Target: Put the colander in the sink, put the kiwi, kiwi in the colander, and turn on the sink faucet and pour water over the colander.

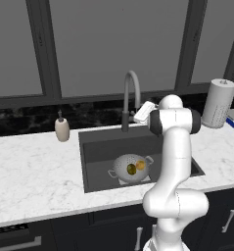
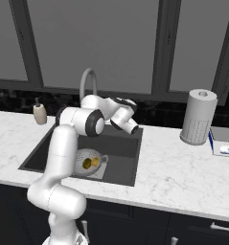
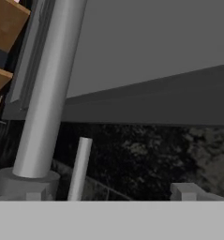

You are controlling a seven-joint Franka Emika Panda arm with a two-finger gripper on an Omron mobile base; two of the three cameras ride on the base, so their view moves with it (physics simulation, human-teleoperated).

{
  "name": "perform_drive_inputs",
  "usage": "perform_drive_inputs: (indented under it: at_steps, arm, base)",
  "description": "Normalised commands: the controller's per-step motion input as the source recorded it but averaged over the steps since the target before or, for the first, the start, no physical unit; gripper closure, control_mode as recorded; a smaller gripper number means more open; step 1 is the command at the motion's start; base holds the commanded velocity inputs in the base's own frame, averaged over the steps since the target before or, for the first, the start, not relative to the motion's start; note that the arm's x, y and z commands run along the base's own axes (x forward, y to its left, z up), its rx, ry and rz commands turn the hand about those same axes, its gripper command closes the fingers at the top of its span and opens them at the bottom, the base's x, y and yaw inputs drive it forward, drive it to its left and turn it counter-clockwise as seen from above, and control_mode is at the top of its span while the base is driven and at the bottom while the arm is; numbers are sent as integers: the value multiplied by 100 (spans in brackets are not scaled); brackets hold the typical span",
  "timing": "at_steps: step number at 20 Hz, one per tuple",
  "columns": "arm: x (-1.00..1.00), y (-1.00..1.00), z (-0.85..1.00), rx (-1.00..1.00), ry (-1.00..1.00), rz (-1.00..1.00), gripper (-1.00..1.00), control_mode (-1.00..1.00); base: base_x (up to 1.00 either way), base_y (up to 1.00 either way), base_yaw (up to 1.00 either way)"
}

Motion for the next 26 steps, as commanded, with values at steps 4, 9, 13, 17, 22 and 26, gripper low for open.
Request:
perform_drive_inputs:
  at_steps: [4,9,13,17,22,26]
  arm:
    - [20,0,0,4,3,0,-100,-100]
    - [26,0,0,3,5,0,100,-100]
    - [20,0,0,4,4,0,100,-100]
    - [13,-9,-4,6,2,0,100,-100]
    - [12,-5,-2,7,2,0,100,-100]
    - [11,-3,0,5,3,0,100,-100]
  base:
    - [0,0,0]
    - [0,0,0]
    - [0,0,0]
    - [0,0,0]
    - [0,0,0]
    - [0,0,0]
